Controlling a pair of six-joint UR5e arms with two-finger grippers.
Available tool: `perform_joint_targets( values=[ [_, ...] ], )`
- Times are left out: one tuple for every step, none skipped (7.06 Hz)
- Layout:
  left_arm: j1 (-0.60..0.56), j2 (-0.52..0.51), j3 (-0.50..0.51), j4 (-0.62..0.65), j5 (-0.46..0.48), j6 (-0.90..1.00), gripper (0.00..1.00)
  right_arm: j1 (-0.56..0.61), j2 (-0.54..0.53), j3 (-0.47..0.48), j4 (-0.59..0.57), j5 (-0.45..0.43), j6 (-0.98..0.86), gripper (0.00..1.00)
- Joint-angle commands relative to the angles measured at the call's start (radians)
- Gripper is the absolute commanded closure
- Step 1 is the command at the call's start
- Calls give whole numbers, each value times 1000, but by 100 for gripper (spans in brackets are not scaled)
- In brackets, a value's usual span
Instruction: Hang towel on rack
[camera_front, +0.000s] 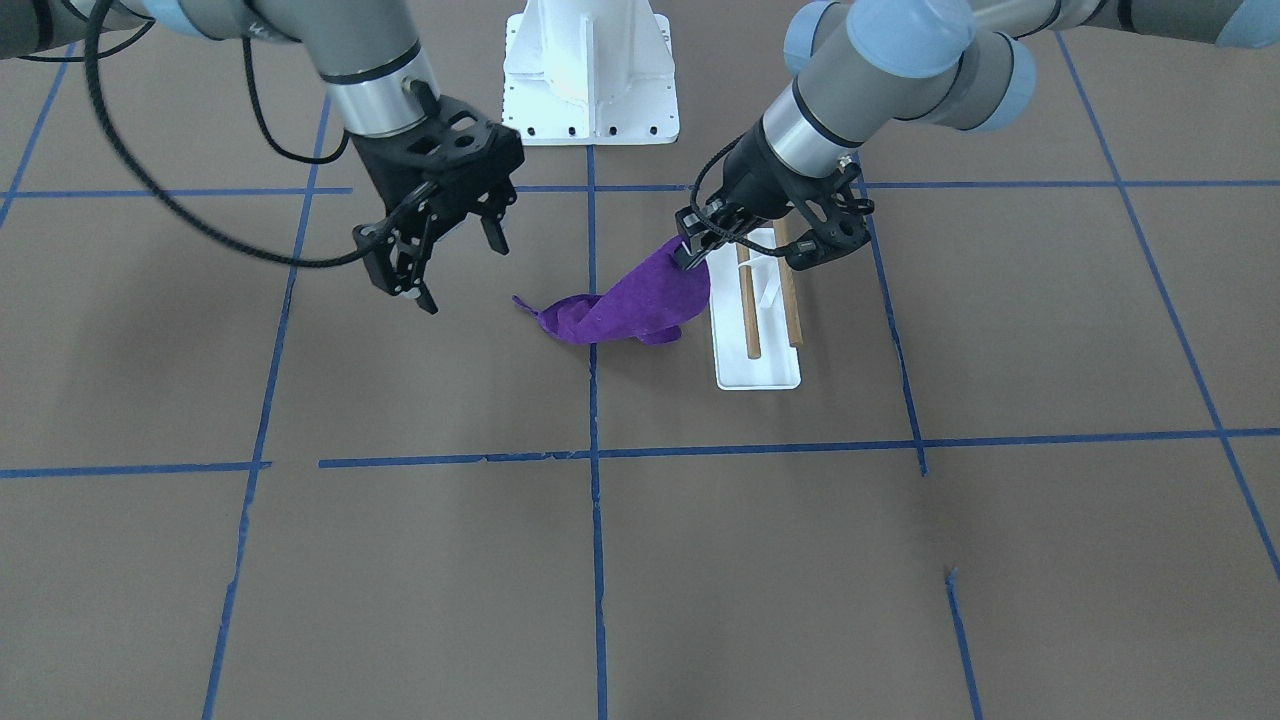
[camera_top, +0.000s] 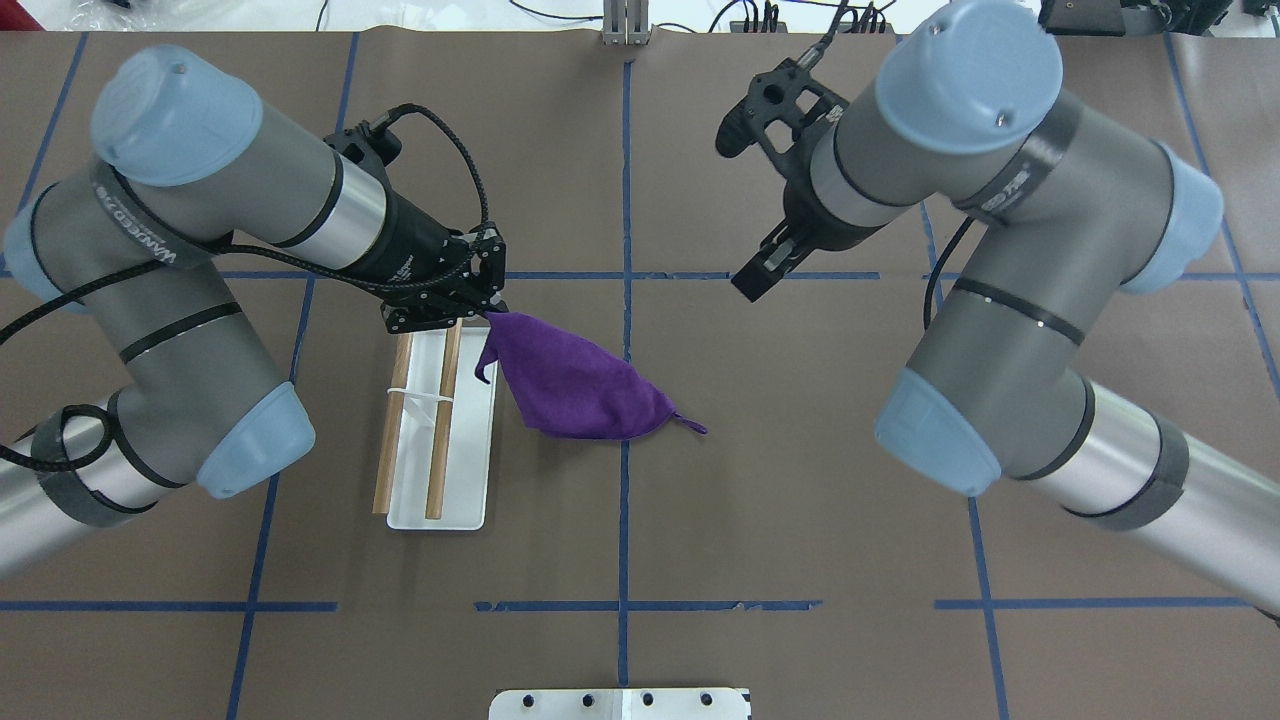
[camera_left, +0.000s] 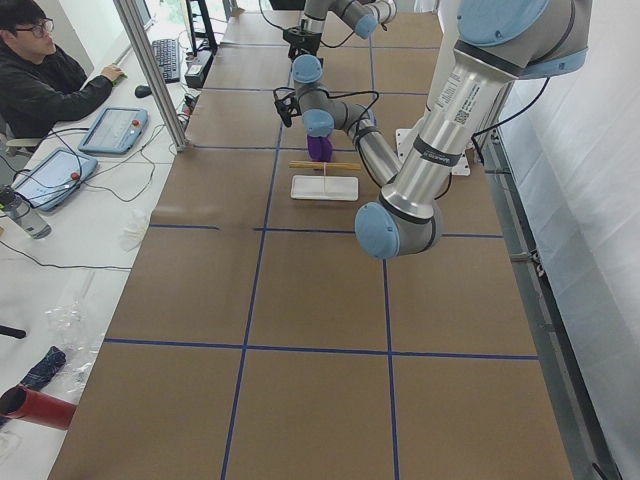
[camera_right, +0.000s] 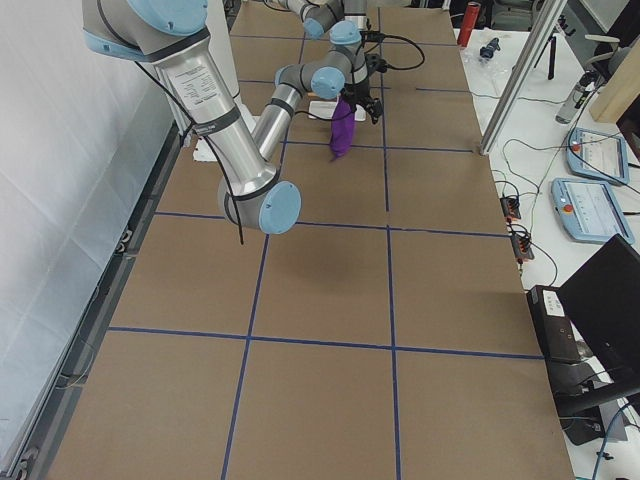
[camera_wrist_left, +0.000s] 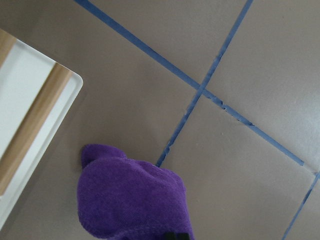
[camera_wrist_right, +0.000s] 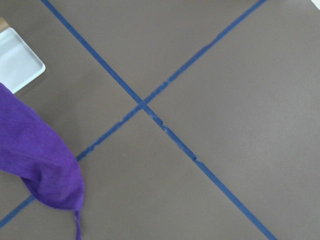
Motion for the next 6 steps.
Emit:
perform_joint_targets(
  values=[
    [-20, 68, -31, 2, 0, 121, 100, 136, -49, -73, -101, 102, -22, 0],
    [-32, 144, -62, 0, 2, 205, 100, 210, -60, -156, -101, 176, -102, 0],
    [-50, 214, -82, 0, 2, 288, 100, 297, -66, -252, -104, 230, -215, 0],
    [-76, 252, -87, -1, 2, 365, 100, 356, -84, -314, -102, 237, -321, 0],
    [-83, 289, -84, -3, 2, 436, 100, 405, -103, -346, -101, 236, -439, 0],
    [-101, 306, -79, -3, 10, 483, 100, 442, -118, -365, -101, 234, -512, 0]
  ],
)
